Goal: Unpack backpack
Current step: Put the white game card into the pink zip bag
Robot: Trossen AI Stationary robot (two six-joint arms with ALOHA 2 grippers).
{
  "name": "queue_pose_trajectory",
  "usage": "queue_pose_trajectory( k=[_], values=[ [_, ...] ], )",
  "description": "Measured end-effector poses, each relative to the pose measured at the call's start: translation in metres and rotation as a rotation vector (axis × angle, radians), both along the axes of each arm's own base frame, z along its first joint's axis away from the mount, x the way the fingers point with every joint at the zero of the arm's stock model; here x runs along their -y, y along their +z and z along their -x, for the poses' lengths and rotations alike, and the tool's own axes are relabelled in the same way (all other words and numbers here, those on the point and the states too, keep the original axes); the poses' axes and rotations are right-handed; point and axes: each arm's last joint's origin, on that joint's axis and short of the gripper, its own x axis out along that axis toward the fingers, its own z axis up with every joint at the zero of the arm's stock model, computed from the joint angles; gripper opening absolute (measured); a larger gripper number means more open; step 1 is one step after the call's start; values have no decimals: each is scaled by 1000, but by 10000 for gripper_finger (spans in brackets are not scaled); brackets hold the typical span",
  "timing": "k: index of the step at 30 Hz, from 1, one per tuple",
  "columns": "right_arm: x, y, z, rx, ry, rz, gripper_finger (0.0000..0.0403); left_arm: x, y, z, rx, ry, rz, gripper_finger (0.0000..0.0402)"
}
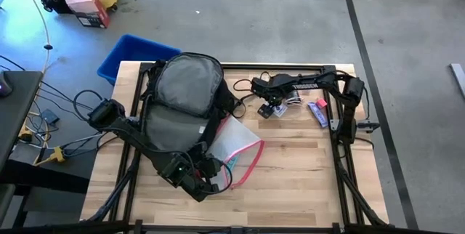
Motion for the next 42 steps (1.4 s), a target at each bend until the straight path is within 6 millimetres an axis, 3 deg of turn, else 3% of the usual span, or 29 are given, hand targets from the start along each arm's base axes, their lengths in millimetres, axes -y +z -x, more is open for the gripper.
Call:
queue_pose_trajectory(
  k=[3, 6, 12, 18, 21, 26, 33, 39, 42],
  values=[
    [-25, 24, 3, 23, 18, -45, 276, 0, 0, 1, -4, 2, -10, 0],
    [-54, 63, 2, 146, 17, -25, 276, 0, 0, 2, -2, 8, -26, 0],
    [-145, 102, 14, 281, 30, -141, 276, 1, -2, 4, -5, 11, -55, 0],
    [-233, 103, 12, 443, 133, -284, 276, 0, -2, 3, 6, 26, -83, 0],
    [-260, 98, -3, 585, 176, -339, 276, -2, -2, 1, 10, 30, -91, 0],
    [-248, 71, -40, 717, 64, -266, 276, -3, -2, -1, 14, 30, -94, 0],
    [-190, 16, -82, 723, -189, -193, 276, 2, 0, -1, 15, -27, -105, 0],
    [-170, 10, -103, 886, -153, -197, 279, 5, -1, 1, 7, -45, -118, 0],
    [-168, 13, -107, 937, -120, -217, 354, 5, 0, 1, 11, -40, -124, 0]
  ],
)
